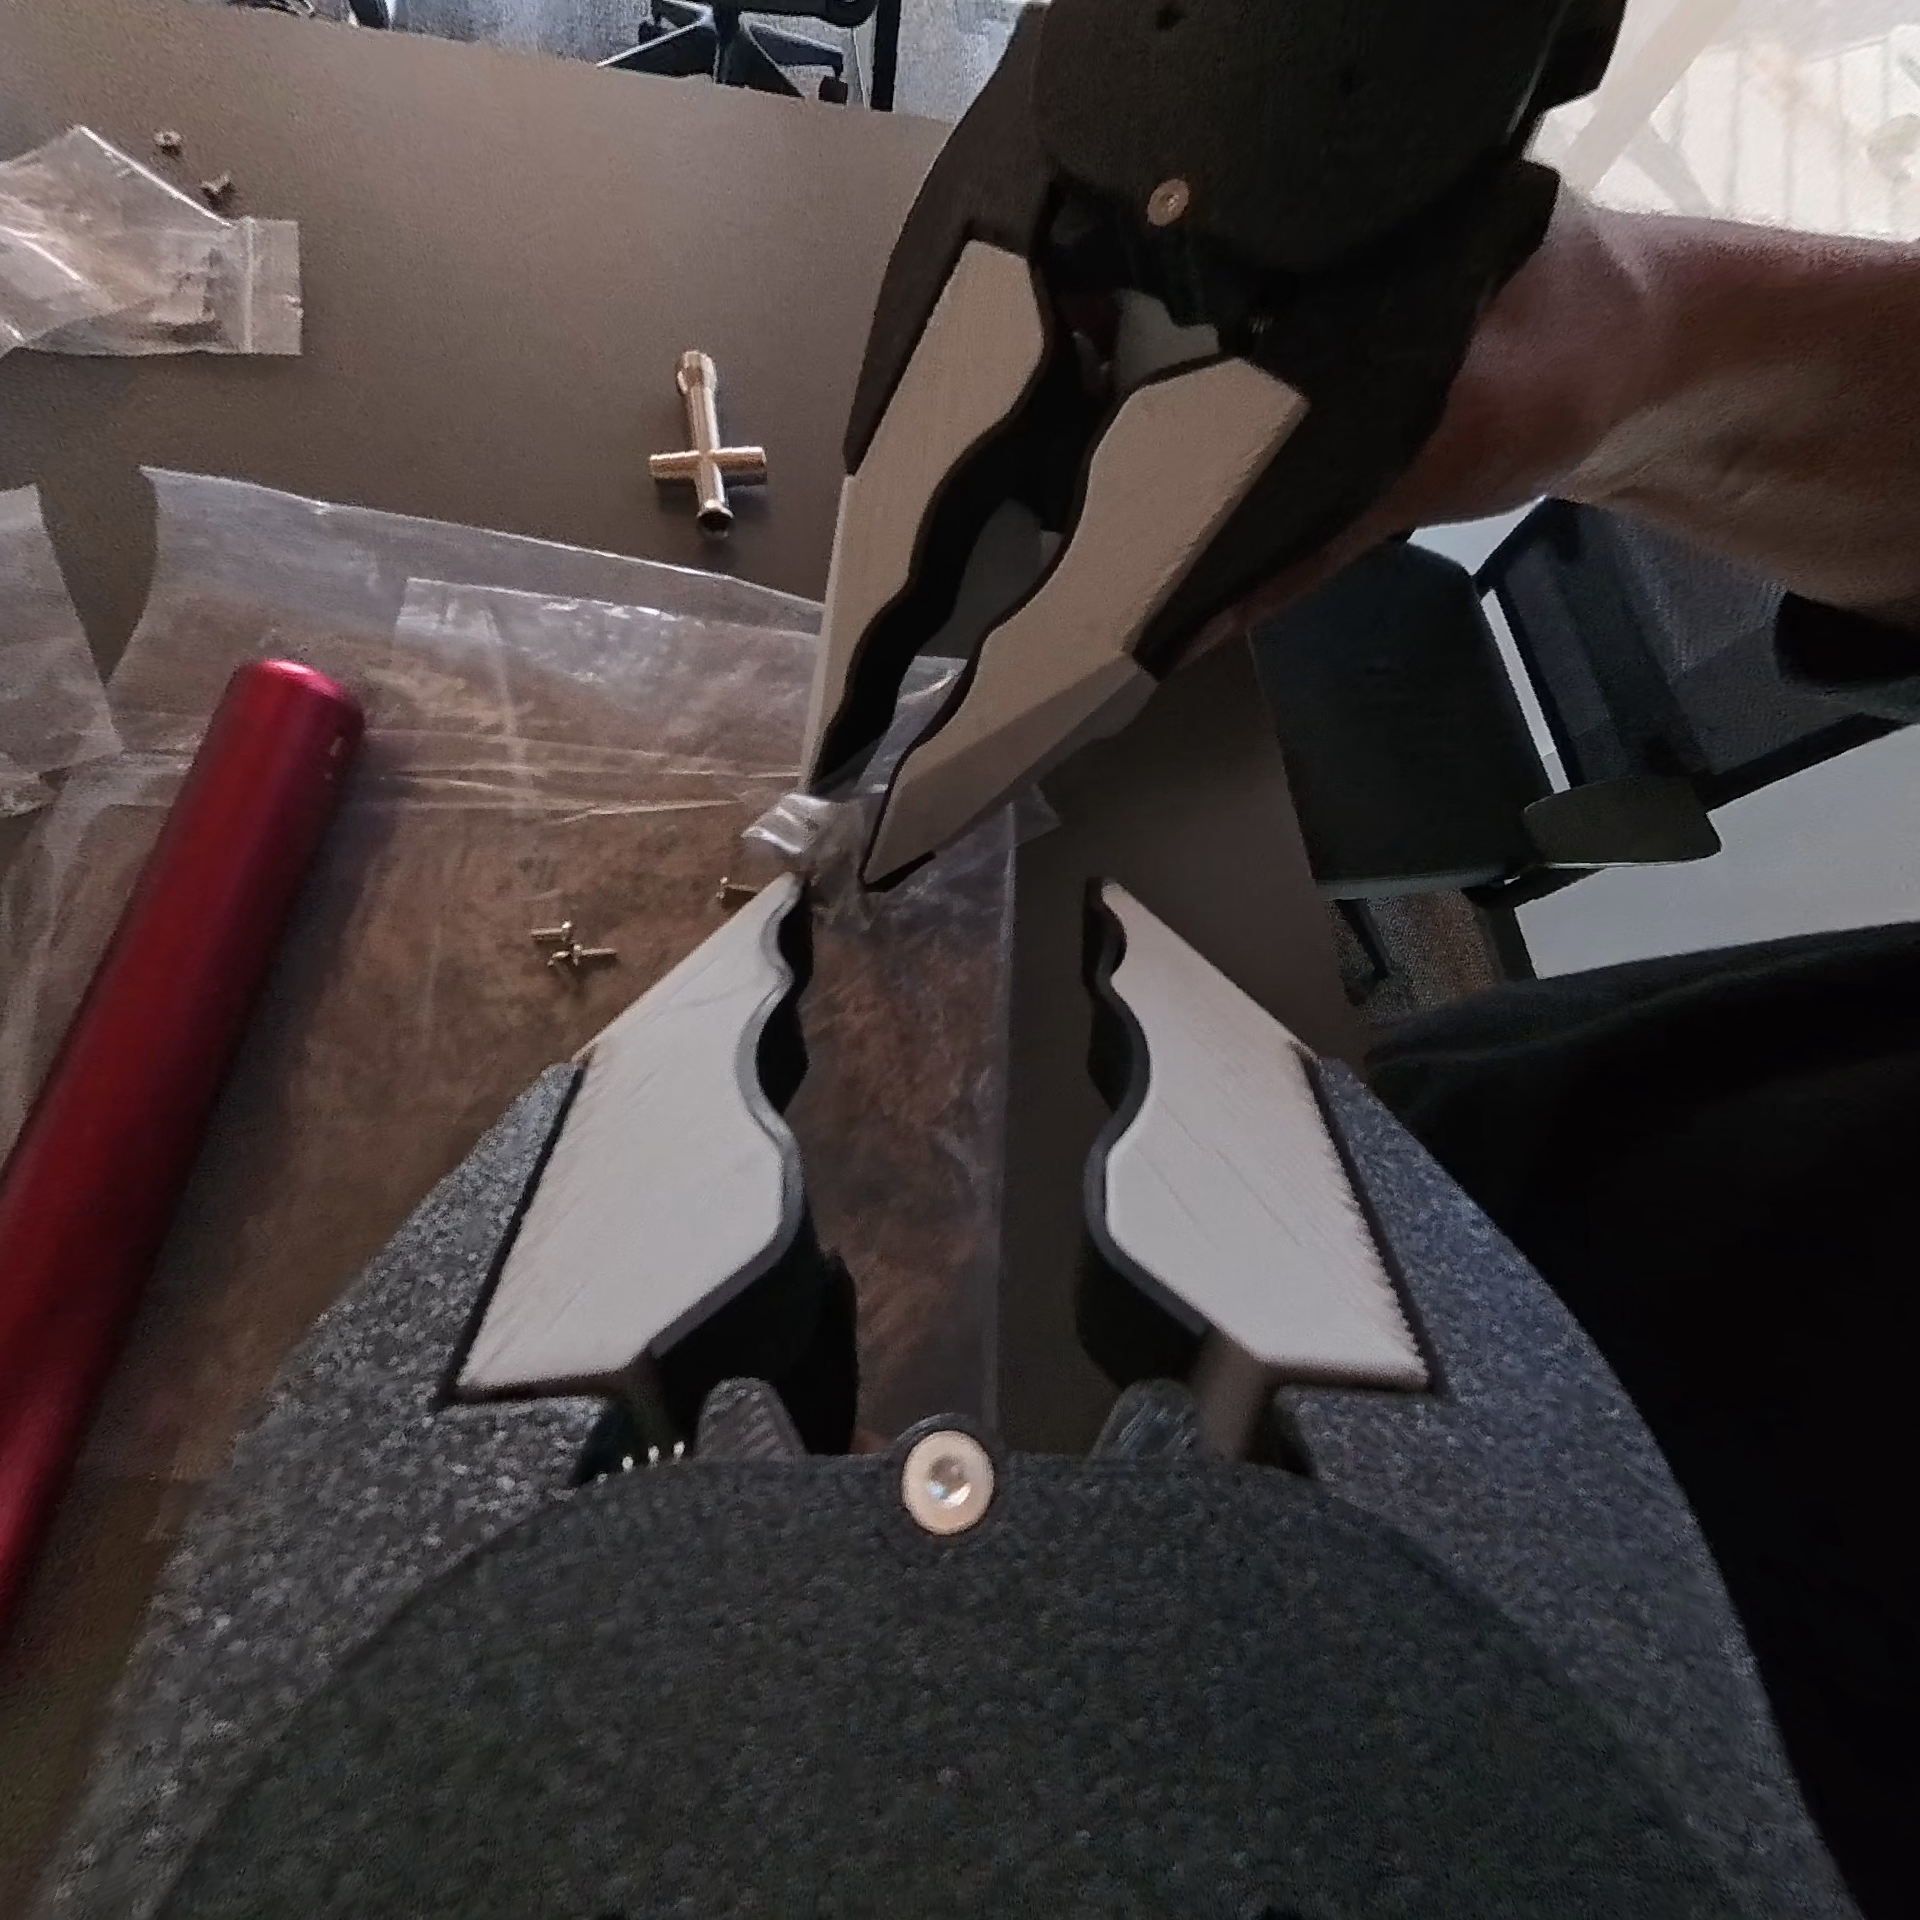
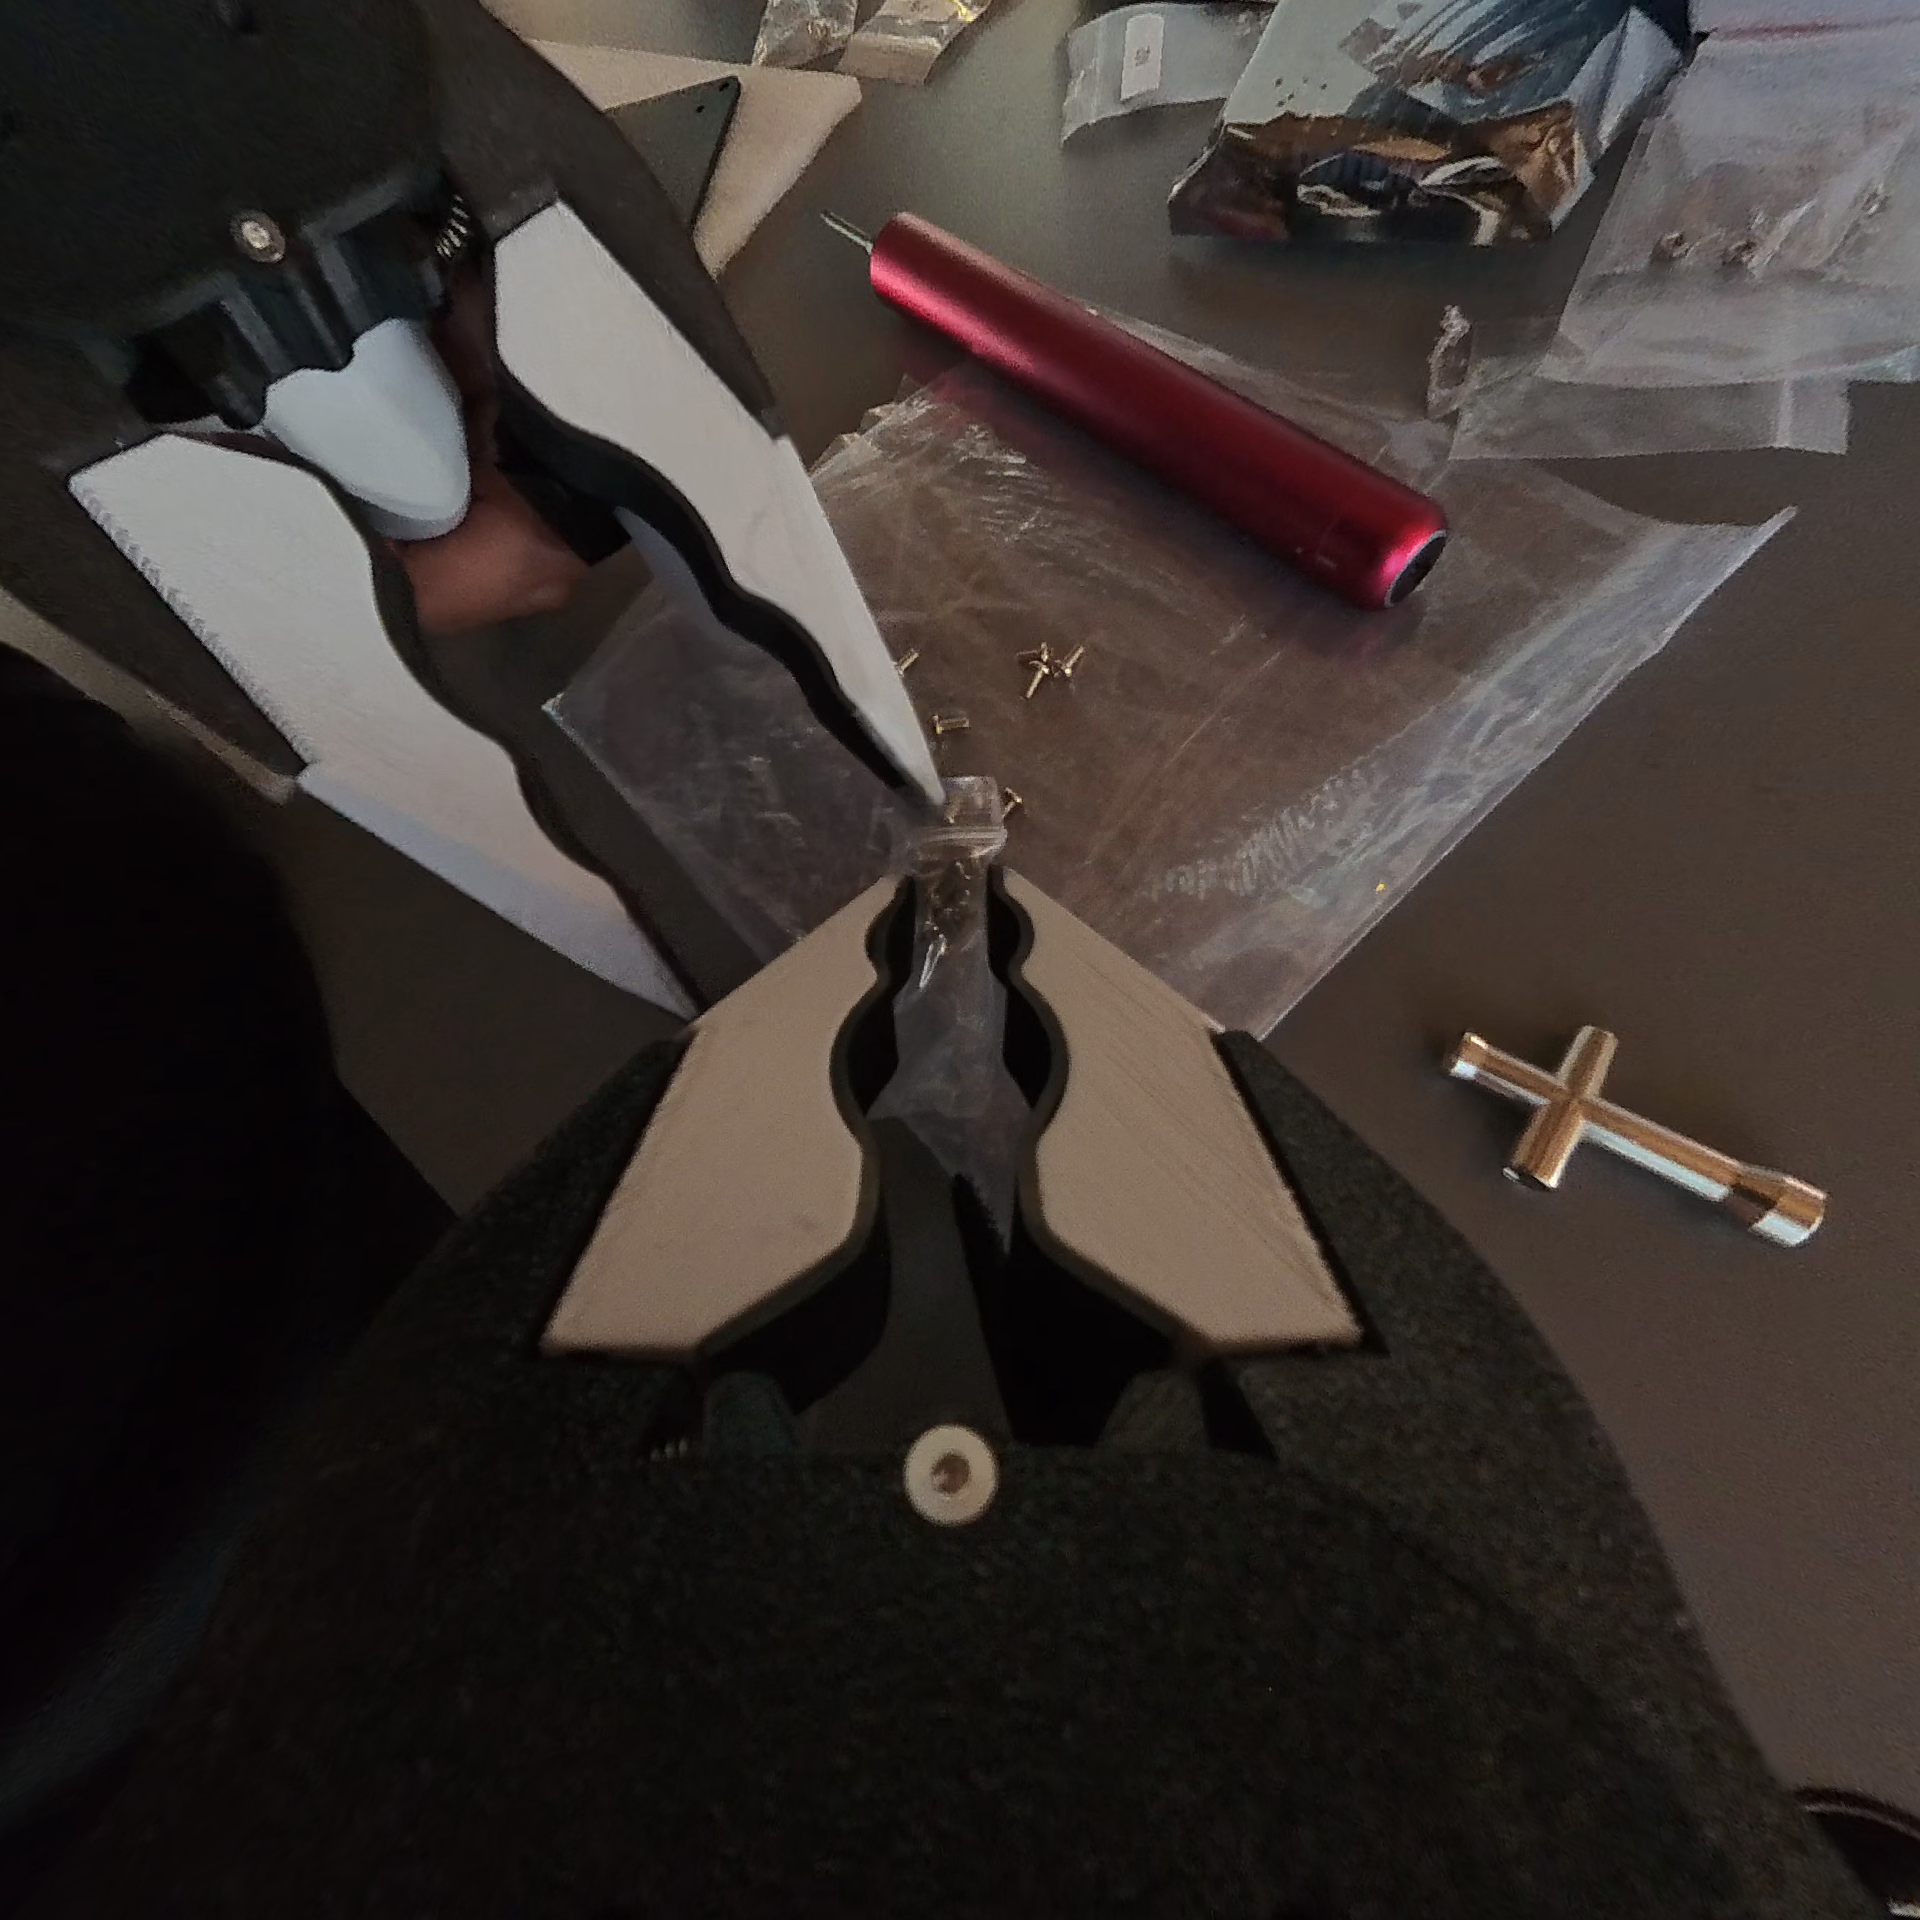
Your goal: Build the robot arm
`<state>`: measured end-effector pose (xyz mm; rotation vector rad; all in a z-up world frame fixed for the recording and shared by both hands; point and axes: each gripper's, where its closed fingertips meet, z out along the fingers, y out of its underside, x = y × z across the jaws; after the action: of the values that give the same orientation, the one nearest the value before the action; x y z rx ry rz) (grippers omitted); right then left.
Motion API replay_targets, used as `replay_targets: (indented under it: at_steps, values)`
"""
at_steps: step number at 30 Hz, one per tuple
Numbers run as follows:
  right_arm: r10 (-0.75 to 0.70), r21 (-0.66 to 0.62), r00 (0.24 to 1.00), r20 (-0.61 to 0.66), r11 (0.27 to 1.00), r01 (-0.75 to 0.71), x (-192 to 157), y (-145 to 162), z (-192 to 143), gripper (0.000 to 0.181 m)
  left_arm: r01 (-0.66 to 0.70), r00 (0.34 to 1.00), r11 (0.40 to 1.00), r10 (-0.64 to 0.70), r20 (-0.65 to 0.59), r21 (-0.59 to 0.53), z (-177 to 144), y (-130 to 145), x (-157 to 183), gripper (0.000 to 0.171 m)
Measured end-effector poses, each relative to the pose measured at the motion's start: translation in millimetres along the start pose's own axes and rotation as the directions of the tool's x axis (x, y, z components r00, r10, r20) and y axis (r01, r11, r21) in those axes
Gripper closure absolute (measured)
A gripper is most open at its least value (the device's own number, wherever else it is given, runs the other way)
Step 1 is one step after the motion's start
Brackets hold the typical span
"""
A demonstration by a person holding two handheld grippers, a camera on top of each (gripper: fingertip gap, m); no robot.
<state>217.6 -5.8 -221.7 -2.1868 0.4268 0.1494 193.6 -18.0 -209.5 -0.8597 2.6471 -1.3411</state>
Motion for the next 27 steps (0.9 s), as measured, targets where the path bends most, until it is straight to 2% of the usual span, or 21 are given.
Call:
replay_targets:
  at_steps: [13,27]
  values:
    - [0.002,0.008,1.000,-0.001,1.000,-0.002,0.3,-0.3,-1.3,0.169,0.003,1.000,0.999,-0.002,0.011,-0.045,6.5,8.2,-2.9,0.119]
    - [0.001,0.006,1.000,0.003,1.000,-0.001,0.0,0.0,-1.0,0.169,0.005,1.000,0.999,-0.004,0.021,-0.044,9.1,6.4,-3.5,0.120]
